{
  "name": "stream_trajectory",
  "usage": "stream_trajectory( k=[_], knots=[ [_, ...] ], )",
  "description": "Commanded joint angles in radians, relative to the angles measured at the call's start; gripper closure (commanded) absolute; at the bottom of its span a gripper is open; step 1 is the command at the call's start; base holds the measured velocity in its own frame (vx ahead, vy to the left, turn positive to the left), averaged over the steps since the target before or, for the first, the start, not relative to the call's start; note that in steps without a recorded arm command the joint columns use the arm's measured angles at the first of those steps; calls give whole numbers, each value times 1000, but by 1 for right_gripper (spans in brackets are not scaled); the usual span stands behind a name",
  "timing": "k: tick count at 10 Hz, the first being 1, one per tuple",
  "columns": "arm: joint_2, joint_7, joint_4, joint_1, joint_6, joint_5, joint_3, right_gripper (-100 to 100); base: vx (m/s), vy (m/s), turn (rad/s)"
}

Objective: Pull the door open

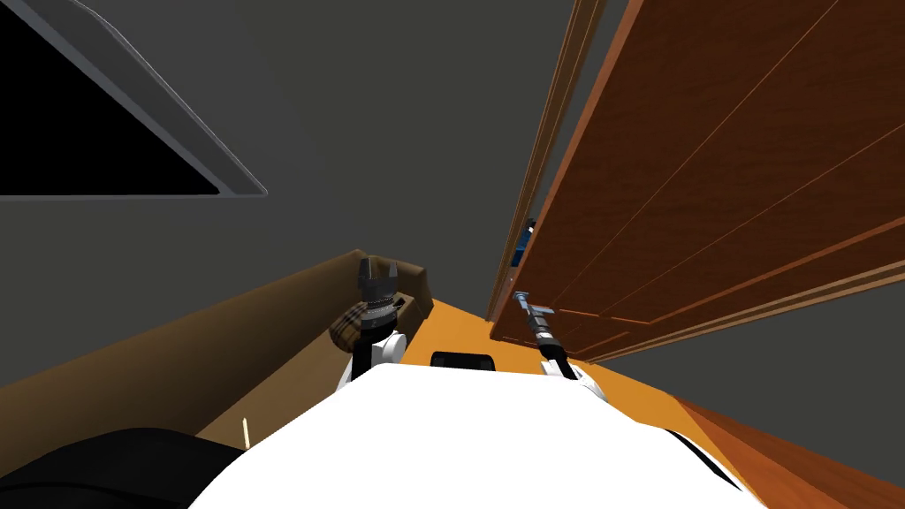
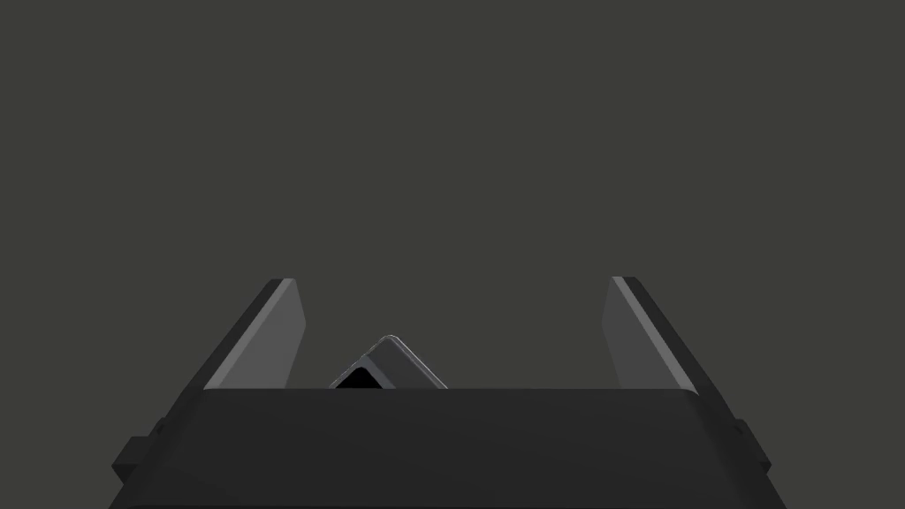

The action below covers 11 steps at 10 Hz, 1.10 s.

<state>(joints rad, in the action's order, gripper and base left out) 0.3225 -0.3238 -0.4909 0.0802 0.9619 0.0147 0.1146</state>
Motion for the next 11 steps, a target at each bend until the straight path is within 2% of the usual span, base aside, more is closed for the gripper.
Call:
stream_trajectory(
  k=[1, 8, 9, 10, 11],
  knots=[
    [10, -15, -2, -11, 15, 8, -10, 100, -137, -19, 92],
    [64, -93, -14, -66, 89, 48, -59, 100, -205, -58, 104],
    [56, -86, -6, -55, 85, 47, -59, 100, -87, -16, 21],
    [68, -104, -6, -83, 116, 58, -61, 100, -137, -50, 191],
    [71, -108, -6, -89, 124, 60, -61, 100, -207, -78, 187]
  ],
)
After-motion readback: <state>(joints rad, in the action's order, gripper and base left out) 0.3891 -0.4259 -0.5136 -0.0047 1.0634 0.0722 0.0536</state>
